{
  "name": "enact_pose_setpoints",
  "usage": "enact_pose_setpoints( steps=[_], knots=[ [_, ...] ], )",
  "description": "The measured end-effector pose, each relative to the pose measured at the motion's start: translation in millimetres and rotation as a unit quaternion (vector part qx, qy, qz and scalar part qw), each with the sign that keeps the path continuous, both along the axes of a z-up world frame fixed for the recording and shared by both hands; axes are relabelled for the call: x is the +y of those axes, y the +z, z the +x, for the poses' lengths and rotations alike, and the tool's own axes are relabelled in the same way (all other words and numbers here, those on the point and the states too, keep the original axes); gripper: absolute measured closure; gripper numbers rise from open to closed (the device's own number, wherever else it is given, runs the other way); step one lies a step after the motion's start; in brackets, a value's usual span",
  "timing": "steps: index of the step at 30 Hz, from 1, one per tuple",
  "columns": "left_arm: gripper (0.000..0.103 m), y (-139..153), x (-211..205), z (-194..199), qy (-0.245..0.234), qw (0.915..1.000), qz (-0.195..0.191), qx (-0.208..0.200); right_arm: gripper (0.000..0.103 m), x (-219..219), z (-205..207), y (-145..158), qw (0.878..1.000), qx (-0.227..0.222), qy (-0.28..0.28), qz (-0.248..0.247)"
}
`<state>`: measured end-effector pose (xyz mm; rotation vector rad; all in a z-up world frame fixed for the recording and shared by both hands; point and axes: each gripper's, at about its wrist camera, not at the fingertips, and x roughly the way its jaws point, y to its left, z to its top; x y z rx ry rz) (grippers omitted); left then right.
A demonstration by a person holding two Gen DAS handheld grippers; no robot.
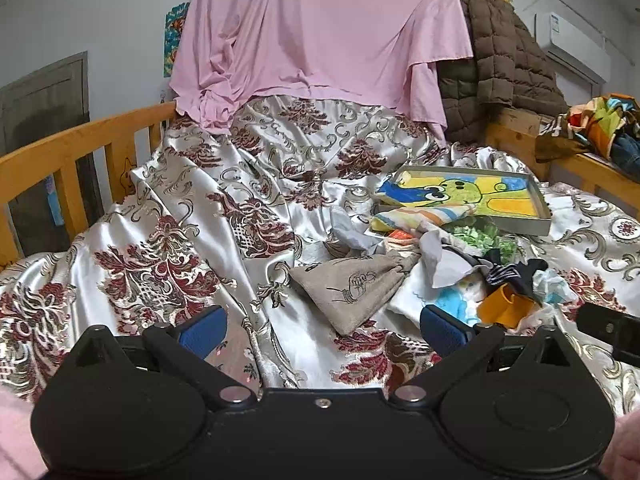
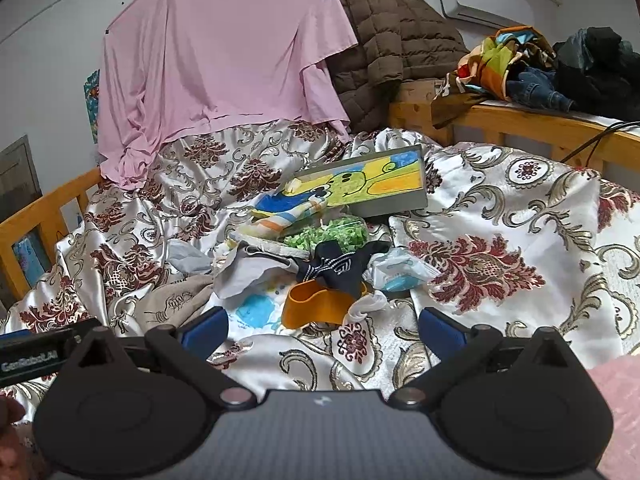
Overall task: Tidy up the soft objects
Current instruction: 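Lower the left tool onto the beige drawstring pouch and close it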
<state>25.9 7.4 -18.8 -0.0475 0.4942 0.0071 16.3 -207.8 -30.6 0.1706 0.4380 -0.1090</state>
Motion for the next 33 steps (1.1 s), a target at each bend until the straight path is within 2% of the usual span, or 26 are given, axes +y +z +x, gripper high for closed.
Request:
enact_pose_setpoints(
  steps=[4, 9, 11, 15, 19, 26, 33],
  knots=[
    [0.001, -6.6, -0.3, 20.3, -0.004, 0.9999, 0.012, 0.003, 0.0, 1.8, 15.6, -2.2, 1.0, 0.003, 0.014, -0.012],
    [0.001, -13.9, 0.5, 47.7, -0.014, 0.9995, 0.027, 0.007, 0.0, 8.5, 26.9, -5.7, 0.996, -0.057, 0.037, -0.05],
    [0.001, -18.2, 0.7, 60.1, -0.023, 0.999, 0.036, 0.011, 0.0, 7.8, 36.6, -6.3, 0.996, -0.061, 0.047, -0.054],
    [0.001, -26.8, 1.3, 86.6, -0.045, 0.9972, 0.055, 0.025, 0.0, 5.7, 60.9, -10.6, 0.995, -0.039, 0.072, -0.05],
    [0.001, -31.4, 4.8, 111.5, -0.074, 0.995, 0.054, 0.039, 0.0, 6.1, 79.9, -16.1, 0.993, -0.022, 0.109, -0.043],
    [0.001, -44.0, 8.0, 149.3, -0.137, 0.9856, 0.066, 0.074, 0.0, 18.9, 119.2, -26.4, 0.985, 0.009, 0.148, -0.087],
    [0.001, -53.0, 15.1, 174.6, -0.185, 0.9756, 0.073, 0.094, 0.0, 19.9, 159.0, -36.4, 0.978, 0.025, 0.193, -0.073]
  ],
)
